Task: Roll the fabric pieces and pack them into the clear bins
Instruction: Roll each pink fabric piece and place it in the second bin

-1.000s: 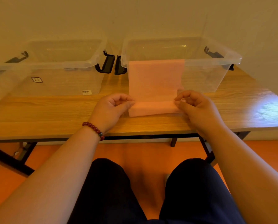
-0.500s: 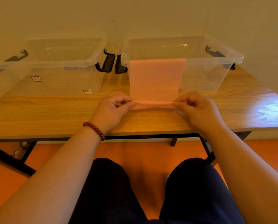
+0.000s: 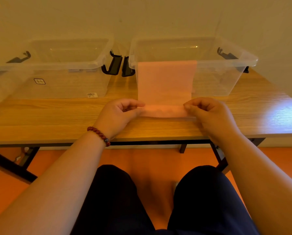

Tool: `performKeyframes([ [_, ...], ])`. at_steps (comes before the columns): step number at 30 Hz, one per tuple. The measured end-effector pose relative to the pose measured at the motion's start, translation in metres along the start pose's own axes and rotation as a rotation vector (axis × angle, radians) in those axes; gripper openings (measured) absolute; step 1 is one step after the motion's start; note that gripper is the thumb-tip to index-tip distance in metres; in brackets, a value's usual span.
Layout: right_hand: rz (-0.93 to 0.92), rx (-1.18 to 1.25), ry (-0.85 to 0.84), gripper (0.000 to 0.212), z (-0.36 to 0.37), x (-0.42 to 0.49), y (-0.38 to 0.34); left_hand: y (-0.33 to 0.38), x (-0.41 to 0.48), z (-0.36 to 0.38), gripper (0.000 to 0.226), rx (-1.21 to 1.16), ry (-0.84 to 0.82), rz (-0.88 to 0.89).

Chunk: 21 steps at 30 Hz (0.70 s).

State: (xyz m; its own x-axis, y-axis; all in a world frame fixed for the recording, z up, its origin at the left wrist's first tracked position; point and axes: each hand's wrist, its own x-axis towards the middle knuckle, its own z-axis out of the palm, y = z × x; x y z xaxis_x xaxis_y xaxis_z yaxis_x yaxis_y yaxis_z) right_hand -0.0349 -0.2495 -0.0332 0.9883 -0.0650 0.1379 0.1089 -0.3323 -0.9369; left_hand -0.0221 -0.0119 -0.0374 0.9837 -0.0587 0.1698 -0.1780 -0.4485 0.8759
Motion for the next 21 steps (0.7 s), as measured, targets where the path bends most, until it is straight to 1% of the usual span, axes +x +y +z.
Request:
performKeyframes([
  [3, 0.011, -0.07, -0.031, 0.009, -0.0001, 0.0007, 0.0007, -0.0002, -0.0001, 0.0003, 0.015, 0.05, 0.001, 0.003],
  [5, 0.003, -0.088, -0.011, 0.006, 0.0013, 0.0005, -0.0003, 0.0002, 0.0004, 0.0012, 0.014, 0.055, 0.017, 0.01],
  [9, -0.025, -0.082, 0.043, 0.008, 0.0013, 0.0009, 0.0008, 0.0017, 0.0012, 0.0023, 0.017, 0.048, 0.036, 0.023],
  [14, -0.013, -0.059, 0.016, 0.008, 0.0008, 0.0008, 0.0023, -0.0006, 0.0009, 0.0022, 0.015, -0.006, 0.019, 0.012],
  [17, -0.008, 0.0, 0.032, 0.007, 0.0009, 0.0012, 0.0025, -0.0027, 0.0012, 0.0021, 0.016, -0.041, 0.041, 0.015],
  [19, -0.019, -0.022, 0.043, 0.01, 0.0004, 0.0016, 0.0029, -0.0035, 0.0014, 0.0021, 0.016, -0.05, 0.058, 0.004],
  [21, -0.009, -0.027, 0.024, 0.007, -0.0002, 0.0017, 0.0029, -0.0033, 0.0008, 0.0011, 0.015, -0.056, 0.048, 0.004],
])
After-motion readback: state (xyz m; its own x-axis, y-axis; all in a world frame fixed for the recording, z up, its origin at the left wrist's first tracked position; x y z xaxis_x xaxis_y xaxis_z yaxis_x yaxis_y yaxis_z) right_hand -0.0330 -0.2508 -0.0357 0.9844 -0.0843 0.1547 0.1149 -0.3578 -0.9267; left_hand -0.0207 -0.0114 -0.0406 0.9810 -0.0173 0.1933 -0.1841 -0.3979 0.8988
